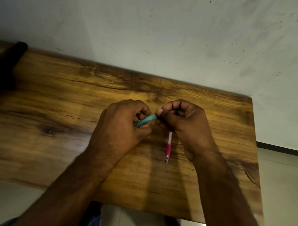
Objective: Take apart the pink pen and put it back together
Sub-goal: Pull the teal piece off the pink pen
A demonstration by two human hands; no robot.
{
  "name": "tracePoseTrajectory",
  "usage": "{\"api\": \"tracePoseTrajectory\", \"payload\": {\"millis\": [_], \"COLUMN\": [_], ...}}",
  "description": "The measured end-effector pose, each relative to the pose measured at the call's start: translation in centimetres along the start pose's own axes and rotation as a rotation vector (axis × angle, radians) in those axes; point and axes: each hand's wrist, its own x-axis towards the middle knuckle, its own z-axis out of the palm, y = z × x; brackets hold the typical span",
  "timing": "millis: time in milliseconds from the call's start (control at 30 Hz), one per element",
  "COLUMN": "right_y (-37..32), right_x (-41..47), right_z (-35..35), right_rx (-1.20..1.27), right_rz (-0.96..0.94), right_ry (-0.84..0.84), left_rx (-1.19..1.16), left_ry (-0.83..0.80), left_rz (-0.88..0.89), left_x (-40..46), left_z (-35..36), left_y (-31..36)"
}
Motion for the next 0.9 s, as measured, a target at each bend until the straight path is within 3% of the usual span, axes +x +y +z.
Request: {"api": "tracePoseTrajectory", "payload": {"millis": [300, 367, 533, 667, 900], "right_y": [-0.3, 0.0, 1.3, 1.7, 2.0], "right_x": [0.3, 0.3, 0.2, -0.1, 0.0], "right_z": [0.1, 0.2, 1.5, 2.2, 1.8], "right_rx": [0.072, -0.070, -0.711, -0.821, -1.010], "right_rz": [0.034, 0.021, -0.101, -0.183, -0.256], "right_ry": [0.070, 0.069, 0.012, -0.057, -0.034], "left_rx": [-0.040, -0.038, -0.050, -0.064, -0.059], "left_ry": [0.021, 0.037, 0.067, 0.080, 0.064], "left_rz": [-0.001, 0.002, 0.006, 0.022, 0.018], "left_x": [-0.1, -0.2, 0.0, -0.1, -0.1], "left_z": [-1.0, -1.2, -1.5, -1.5, -1.4], "left_y": [-1.4, -1.7, -2.0, -2.1, -2.1]}}
